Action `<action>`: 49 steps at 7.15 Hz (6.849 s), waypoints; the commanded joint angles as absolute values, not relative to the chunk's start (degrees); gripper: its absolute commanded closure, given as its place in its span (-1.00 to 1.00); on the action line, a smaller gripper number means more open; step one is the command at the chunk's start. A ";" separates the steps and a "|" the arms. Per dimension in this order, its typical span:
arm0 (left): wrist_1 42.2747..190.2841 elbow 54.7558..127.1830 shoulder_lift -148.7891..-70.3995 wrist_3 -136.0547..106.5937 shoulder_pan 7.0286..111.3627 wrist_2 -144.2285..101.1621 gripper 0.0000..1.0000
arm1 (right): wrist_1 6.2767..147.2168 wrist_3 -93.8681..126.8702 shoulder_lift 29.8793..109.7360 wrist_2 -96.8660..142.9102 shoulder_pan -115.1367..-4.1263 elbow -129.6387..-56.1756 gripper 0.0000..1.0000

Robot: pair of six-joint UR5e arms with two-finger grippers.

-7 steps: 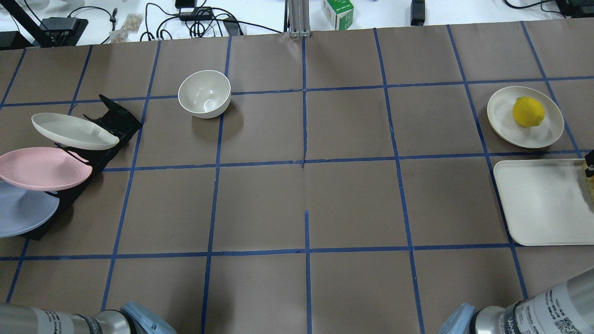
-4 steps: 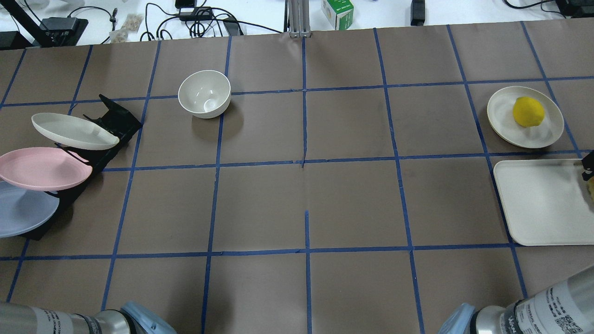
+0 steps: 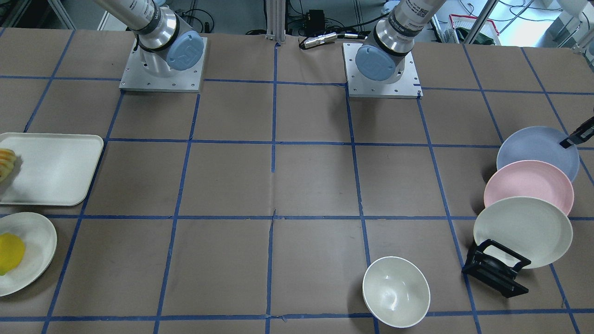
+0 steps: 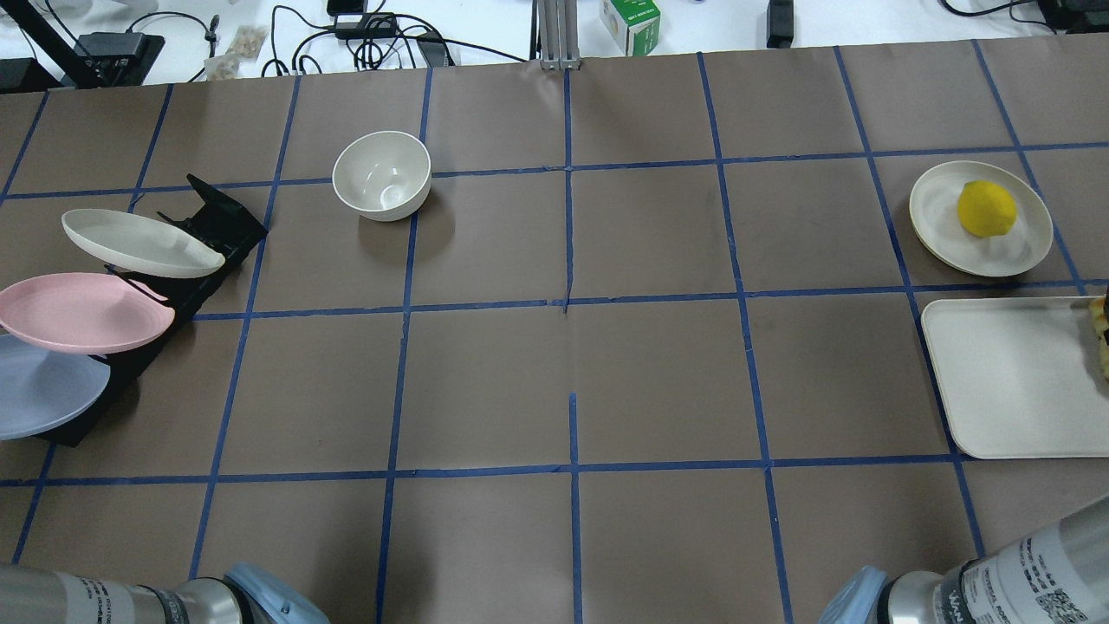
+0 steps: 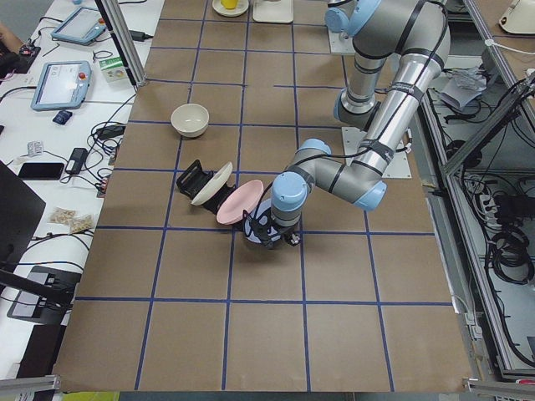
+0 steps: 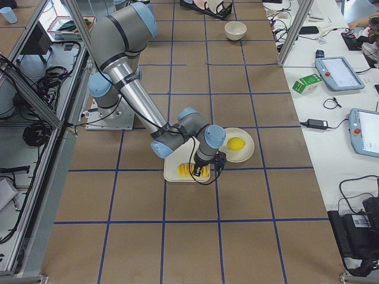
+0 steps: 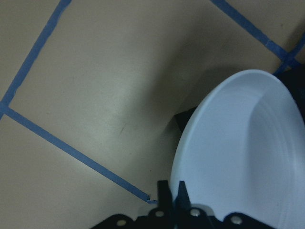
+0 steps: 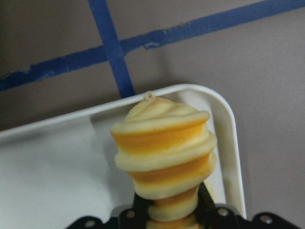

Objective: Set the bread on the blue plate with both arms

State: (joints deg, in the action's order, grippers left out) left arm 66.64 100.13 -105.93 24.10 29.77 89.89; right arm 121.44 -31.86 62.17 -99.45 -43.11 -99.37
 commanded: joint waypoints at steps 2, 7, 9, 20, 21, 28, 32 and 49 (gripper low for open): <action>67.32 98.01 -103.98 24.26 29.18 90.61 1.00 | 112.30 -29.47 65.46 -99.40 -45.77 -94.33 1.00; 84.16 83.87 -101.17 26.72 25.23 96.76 1.00 | 95.91 -22.10 74.69 -96.34 -59.82 -89.82 1.00; 97.30 80.17 -97.93 29.78 27.49 94.24 1.00 | 93.34 -14.70 78.03 -93.43 -65.89 -89.82 1.00; 51.57 102.55 -110.99 0.59 81.09 58.54 1.00 | 90.79 -1.58 81.04 -88.42 -79.36 -90.44 1.00; 43.59 103.96 -112.57 -9.48 85.04 58.71 1.00 | 90.79 -1.58 81.04 -88.24 -79.37 -90.70 1.00; 36.38 108.11 -117.78 -15.99 93.96 63.80 -0.99 | 91.84 4.52 82.00 -87.89 -84.53 -92.46 1.00; 64.66 90.59 -110.42 -16.79 93.52 76.43 -1.00 | 100.71 9.02 76.67 -85.53 -92.97 -89.93 1.00; 94.39 83.06 -95.10 -13.97 91.23 88.59 -1.00 | 111.45 26.19 58.09 -89.56 -107.33 -80.86 -1.00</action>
